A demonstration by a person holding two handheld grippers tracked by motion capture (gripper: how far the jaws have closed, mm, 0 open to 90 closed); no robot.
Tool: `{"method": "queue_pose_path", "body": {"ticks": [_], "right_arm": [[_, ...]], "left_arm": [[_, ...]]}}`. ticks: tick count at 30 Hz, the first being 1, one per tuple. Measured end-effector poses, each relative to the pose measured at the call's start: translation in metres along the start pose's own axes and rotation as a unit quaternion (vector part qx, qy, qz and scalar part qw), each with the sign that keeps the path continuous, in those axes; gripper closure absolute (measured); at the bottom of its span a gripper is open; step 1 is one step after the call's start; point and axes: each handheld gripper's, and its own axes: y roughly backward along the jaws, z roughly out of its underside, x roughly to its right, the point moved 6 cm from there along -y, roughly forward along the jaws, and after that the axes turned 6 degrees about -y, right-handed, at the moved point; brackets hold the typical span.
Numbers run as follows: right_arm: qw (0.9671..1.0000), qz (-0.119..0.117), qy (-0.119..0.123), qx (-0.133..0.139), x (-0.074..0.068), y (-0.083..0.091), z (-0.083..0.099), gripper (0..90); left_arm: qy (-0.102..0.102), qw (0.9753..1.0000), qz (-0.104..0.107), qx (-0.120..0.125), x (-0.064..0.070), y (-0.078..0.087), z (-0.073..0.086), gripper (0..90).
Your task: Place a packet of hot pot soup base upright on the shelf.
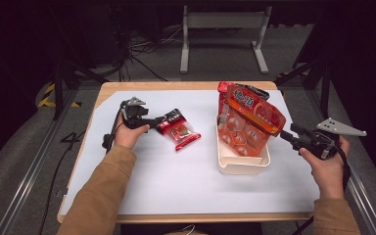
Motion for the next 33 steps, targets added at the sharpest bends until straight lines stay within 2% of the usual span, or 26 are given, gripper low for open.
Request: {"method": "queue_pose_path", "body": {"ticks": [1,3,9,11,13,19,26,32,33], "right_arm": [[1.0000,0.000,0.000,-0.001,0.000,0.000,0.000,47.0],[1.0000,-0.002,-0.001,-0.004,0.000,-0.001,0.001,46.7],[1.0000,-0.002,-0.003,-0.007,0.000,-0.002,0.003,45.9],[1.0000,-0.003,-0.003,-0.006,0.001,-0.003,0.004,45.6],[1.0000,-0.002,-0.005,-0.008,0.001,-0.004,0.005,45.5],[0.9999,-0.005,-0.004,-0.009,0.001,-0.004,0.005,45.4],[0.9999,-0.006,-0.005,-0.011,0.000,-0.005,0.007,45.5],[0.9999,-0.007,-0.002,-0.013,-0.001,-0.007,0.008,45.5],[0.9999,-0.007,-0.001,-0.013,-0.001,-0.007,0.008,45.5]], "left_arm": [[0.006,1.0000,0.004,-0.004,0.001,-0.002,0.002,24.5],[0.004,0.9999,0.008,-0.013,0.001,-0.006,0.005,27.6],[0.011,0.9996,0.019,-0.019,0.002,-0.012,0.008,32.1],[0.024,0.9991,0.028,-0.020,0.004,-0.014,0.009,34.6],[0.021,0.9991,0.028,-0.024,0.004,-0.016,0.010,35.1],[0.032,0.9985,0.031,-0.030,0.003,-0.021,0.013,36.4],[0.029,0.9979,0.047,-0.035,0.009,-0.025,0.015,47.3],[0.014,0.9981,0.048,-0.037,0.013,-0.027,0.016,60.9],[0.012,0.9980,0.048,-0.038,0.014,-0.027,0.016,60.9]]}}
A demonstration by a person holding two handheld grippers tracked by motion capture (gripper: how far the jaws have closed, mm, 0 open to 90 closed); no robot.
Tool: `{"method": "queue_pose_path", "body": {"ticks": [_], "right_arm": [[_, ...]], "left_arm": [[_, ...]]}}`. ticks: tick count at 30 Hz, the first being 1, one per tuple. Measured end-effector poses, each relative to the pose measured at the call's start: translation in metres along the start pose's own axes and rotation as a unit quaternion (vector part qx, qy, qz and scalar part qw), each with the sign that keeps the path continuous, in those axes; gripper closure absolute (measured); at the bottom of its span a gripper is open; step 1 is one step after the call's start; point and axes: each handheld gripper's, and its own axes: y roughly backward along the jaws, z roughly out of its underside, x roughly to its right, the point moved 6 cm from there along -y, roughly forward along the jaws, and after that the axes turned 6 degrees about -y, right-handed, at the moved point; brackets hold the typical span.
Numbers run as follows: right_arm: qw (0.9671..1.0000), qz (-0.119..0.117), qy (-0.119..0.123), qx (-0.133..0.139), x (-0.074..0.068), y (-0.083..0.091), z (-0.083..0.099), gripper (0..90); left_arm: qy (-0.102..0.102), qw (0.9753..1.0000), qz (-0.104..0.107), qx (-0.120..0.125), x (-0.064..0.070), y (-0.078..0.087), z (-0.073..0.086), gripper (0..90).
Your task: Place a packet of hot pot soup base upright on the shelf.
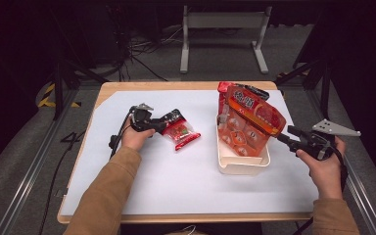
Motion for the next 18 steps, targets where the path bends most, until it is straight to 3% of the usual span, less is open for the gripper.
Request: {"method": "queue_pose_path", "body": {"ticks": [2,9,12,18], "right_arm": [[1.0000,-0.001,0.001,0.002,0.000,0.000,0.000,45.5],[1.0000,-0.001,0.001,0.001,-0.001,0.000,0.000,45.6],[1.0000,-0.001,0.001,0.001,0.000,0.000,0.000,45.6],[1.0000,0.000,0.000,-0.001,-0.001,0.000,0.002,46.6]], "left_arm": [[-0.011,0.9999,-0.009,-0.004,-0.001,0.000,0.000,67.8],[-0.008,0.9998,-0.015,-0.012,-0.005,0.000,0.005,84.8],[-0.020,0.9995,-0.018,-0.015,-0.004,0.004,0.003,87.2],[-0.021,0.9996,-0.015,-0.008,0.000,0.013,-0.002,89.3]]}}
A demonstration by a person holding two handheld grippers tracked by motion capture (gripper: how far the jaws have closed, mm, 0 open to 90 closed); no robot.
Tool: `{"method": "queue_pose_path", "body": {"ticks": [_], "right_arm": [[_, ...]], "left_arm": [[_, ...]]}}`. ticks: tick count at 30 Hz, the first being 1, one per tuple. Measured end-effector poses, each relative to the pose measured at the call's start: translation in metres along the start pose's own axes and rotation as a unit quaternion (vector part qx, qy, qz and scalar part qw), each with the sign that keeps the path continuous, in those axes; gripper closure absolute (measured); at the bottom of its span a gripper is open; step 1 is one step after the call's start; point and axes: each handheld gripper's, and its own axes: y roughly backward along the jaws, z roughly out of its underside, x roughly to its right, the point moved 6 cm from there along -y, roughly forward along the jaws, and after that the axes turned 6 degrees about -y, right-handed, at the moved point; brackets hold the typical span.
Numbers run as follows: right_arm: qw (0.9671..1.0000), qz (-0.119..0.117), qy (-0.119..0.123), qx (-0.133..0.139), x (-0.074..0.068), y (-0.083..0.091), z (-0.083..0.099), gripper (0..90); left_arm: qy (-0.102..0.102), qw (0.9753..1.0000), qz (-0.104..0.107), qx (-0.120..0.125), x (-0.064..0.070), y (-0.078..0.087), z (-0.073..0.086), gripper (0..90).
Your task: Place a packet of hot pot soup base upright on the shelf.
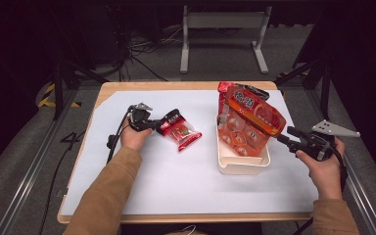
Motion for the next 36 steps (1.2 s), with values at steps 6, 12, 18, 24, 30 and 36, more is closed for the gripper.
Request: {"method": "queue_pose_path", "body": {"ticks": [6,12,18,24,30,36], "right_arm": [[0.9999,-0.010,0.002,0.004,0.002,0.000,0.001,51.3],[0.9999,-0.002,-0.008,-0.012,0.006,0.001,0.005,54.3],[0.9998,0.003,-0.005,-0.018,0.008,0.002,0.006,56.0],[0.9997,0.001,-0.009,-0.023,0.008,0.002,0.007,56.6],[0.9996,0.007,-0.006,-0.025,0.010,0.003,0.008,56.5],[0.9995,0.008,-0.014,-0.029,0.012,0.002,0.011,55.8]], "left_arm": [[-0.008,0.9998,0.002,0.017,0.006,0.012,-0.008,89.6],[-0.021,0.9989,0.007,0.042,0.017,0.027,-0.018,89.8],[-0.030,0.9973,0.021,0.064,0.029,0.044,-0.027,89.9],[-0.045,0.9951,0.037,0.081,0.045,0.063,-0.037,90.0],[-0.079,0.9915,0.044,0.093,0.063,0.080,-0.045,90.0],[-0.128,0.9878,0.013,0.088,0.080,0.096,-0.046,90.0]]}}
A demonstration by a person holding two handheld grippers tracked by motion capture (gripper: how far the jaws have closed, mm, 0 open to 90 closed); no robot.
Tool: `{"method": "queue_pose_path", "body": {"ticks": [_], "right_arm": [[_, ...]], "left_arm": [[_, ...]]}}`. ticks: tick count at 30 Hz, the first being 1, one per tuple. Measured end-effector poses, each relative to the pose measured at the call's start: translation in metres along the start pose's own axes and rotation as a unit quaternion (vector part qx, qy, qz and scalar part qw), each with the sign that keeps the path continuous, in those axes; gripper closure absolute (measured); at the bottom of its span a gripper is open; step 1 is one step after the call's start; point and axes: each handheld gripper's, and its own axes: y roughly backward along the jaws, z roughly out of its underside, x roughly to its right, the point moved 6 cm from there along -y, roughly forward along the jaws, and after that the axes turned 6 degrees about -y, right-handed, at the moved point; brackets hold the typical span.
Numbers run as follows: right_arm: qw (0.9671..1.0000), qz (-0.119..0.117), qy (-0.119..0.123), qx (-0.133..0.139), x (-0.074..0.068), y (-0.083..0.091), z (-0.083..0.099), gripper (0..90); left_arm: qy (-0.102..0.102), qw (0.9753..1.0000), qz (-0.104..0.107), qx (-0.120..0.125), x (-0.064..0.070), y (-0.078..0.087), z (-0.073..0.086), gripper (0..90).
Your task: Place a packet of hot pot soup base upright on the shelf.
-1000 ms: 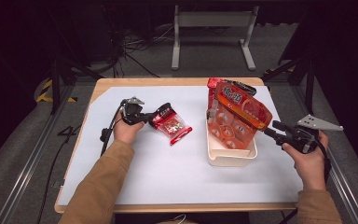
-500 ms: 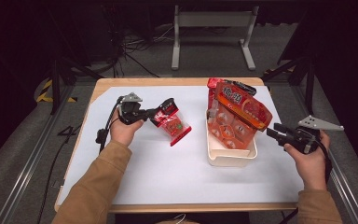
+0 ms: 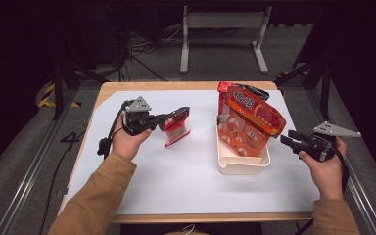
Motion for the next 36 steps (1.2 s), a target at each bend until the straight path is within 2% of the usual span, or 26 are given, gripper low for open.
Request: {"method": "queue_pose_path", "body": {"ticks": [2,5,9,11,17,24,32,36], "right_arm": [[1.0000,0.002,0.001,-0.001,0.002,-0.001,0.001,55.8],[1.0000,0.005,0.001,-0.006,0.003,-0.002,0.003,55.4],[0.9998,0.007,0.003,-0.018,0.005,-0.006,0.007,56.2],[0.9997,0.008,0.004,-0.021,0.006,-0.006,0.008,56.2],[0.9994,0.009,0.008,-0.031,0.008,-0.009,0.012,55.2],[0.9984,0.006,0.017,-0.054,0.008,-0.013,0.019,55.7],[0.9981,0.010,0.015,-0.058,0.011,-0.014,0.022,53.9],[0.9980,0.010,0.015,-0.061,0.010,-0.015,0.023,53.7]], "left_arm": [[-0.012,0.9999,0.000,0.001,0.004,0.005,-0.002,90.0],[-0.012,0.9999,0.011,0.003,0.008,0.012,-0.005,90.0],[-0.008,0.9991,0.041,-0.003,0.015,0.022,-0.009,90.0],[-0.009,0.9989,0.045,-0.002,0.017,0.024,-0.011,90.0],[-0.027,0.9972,0.069,-0.004,0.032,0.033,-0.021,90.0],[-0.032,0.9961,0.082,0.000,0.039,0.042,-0.032,89.9],[-0.040,0.9935,0.106,0.013,0.049,0.051,-0.046,89.9],[-0.047,0.9928,0.109,0.013,0.052,0.053,-0.053,89.9]]}}
